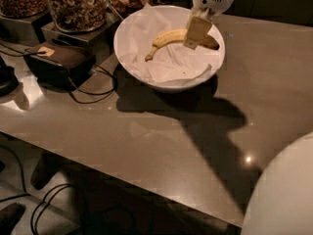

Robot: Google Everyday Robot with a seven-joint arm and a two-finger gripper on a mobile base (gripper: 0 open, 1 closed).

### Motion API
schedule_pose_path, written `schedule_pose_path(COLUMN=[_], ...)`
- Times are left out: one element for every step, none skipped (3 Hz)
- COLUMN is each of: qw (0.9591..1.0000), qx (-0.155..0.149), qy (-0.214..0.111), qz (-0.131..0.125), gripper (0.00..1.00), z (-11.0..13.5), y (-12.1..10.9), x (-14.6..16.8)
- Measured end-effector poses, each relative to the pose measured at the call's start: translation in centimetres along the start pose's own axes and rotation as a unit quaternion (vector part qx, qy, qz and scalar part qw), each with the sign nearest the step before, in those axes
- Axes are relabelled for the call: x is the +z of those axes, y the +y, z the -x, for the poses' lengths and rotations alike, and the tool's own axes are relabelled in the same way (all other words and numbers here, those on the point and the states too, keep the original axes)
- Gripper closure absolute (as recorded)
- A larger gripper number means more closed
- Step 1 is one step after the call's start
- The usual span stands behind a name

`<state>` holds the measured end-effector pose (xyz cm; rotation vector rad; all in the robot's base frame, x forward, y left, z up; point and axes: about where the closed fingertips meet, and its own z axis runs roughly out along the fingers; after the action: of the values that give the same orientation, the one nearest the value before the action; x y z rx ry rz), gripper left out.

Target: Pick banana from white bowl

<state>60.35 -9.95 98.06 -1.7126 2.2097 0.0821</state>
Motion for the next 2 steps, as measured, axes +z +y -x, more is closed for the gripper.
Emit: schedule_pose_path(qw=[0.9999,0.9987], qx=[0.010,0.042], qy=[0.008,0.004], qz=[0.011,0.028], gripper=[1.00,1.00], z=[-0.4,-1.9], y=[0.7,3.2], x=[-1.3,-3.2])
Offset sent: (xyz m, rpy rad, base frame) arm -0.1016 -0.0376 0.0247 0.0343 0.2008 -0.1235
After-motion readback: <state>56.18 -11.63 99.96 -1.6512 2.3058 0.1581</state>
